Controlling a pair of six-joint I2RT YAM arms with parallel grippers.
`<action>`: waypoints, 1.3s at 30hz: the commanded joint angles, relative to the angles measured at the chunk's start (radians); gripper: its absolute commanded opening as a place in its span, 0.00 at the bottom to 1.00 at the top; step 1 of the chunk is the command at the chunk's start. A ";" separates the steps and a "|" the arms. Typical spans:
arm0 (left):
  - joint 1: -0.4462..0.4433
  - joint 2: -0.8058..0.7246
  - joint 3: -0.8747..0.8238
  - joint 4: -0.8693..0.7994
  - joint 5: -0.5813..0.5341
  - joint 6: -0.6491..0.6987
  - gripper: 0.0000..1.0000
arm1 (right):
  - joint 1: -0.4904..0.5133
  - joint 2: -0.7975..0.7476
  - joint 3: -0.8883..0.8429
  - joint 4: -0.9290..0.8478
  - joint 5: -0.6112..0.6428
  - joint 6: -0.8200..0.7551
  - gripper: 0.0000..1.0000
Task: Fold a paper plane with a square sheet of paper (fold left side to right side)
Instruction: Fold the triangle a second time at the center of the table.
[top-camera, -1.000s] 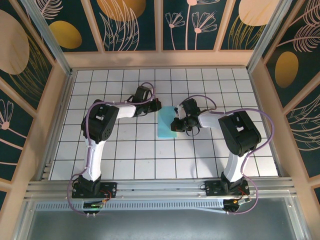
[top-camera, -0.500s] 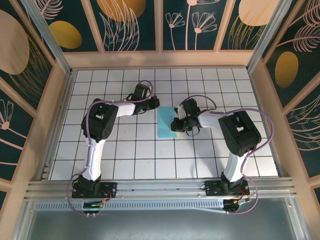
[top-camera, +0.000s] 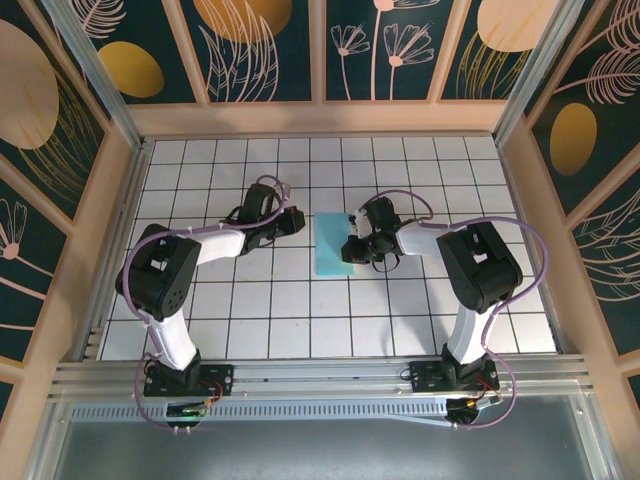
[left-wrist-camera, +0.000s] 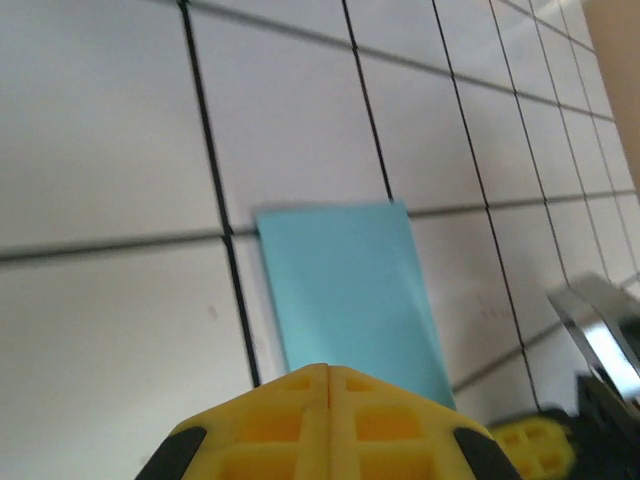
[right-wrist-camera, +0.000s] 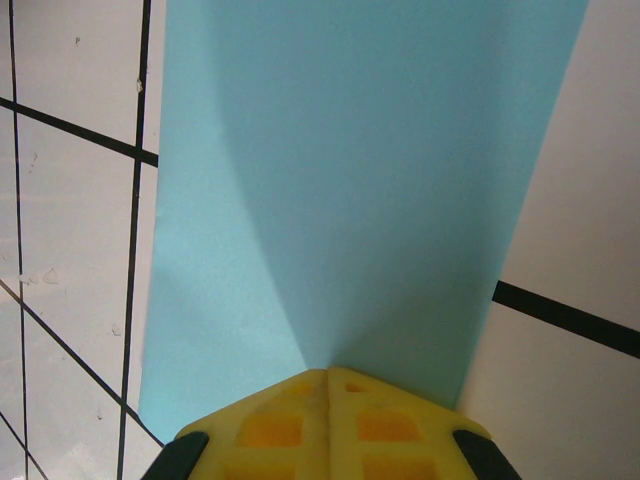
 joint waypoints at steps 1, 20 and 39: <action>-0.054 0.006 -0.033 0.046 0.067 -0.053 0.02 | -0.015 0.071 -0.055 -0.130 0.181 0.000 0.00; -0.094 0.148 0.046 -0.057 -0.031 -0.052 0.01 | -0.004 0.039 -0.036 -0.119 0.166 0.019 0.00; -0.104 0.153 0.019 -0.086 -0.068 -0.030 0.00 | -0.122 -0.279 -0.031 -0.089 0.056 0.051 0.45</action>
